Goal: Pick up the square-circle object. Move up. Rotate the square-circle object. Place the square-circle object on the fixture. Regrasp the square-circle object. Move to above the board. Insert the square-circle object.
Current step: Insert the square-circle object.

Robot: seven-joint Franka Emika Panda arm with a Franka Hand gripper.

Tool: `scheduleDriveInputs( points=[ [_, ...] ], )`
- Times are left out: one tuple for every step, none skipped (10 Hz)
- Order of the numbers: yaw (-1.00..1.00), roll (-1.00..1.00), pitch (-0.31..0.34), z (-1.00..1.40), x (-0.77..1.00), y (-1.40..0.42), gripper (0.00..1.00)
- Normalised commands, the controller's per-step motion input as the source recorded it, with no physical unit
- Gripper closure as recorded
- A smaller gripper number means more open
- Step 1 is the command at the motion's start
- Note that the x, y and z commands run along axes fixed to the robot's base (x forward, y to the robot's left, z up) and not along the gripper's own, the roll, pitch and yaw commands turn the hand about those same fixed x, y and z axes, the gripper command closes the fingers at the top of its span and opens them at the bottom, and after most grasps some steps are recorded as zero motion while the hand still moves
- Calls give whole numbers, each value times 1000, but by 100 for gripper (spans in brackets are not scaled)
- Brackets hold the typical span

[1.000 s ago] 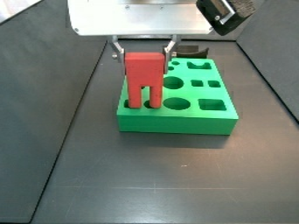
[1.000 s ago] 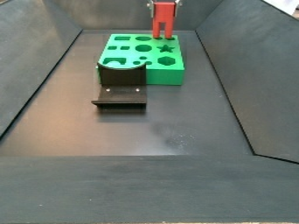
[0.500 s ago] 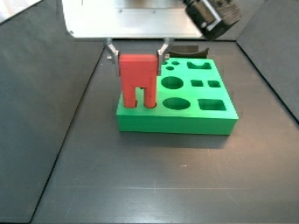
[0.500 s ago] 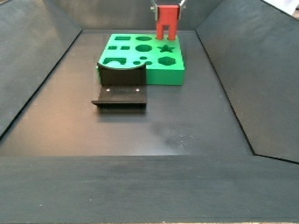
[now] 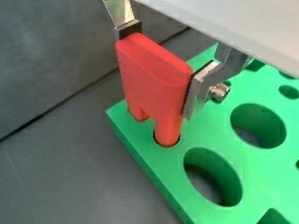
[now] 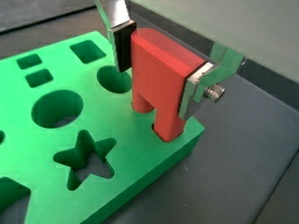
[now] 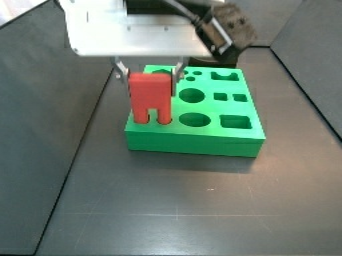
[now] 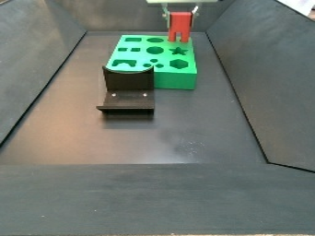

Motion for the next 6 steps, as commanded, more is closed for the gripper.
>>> scheduleDriveInputs(
  points=[
    [-26,184,-194,-726,0,-140,100],
    [-9,206,-189,-711,0,-169,100],
    [0,206,-186,-669,0,-200,100],
    [-43,-89,7,0,34,89,100],
    [0,13,0,0,0,0,100],
    [0,0,0,0,0,0,100]
  ],
)
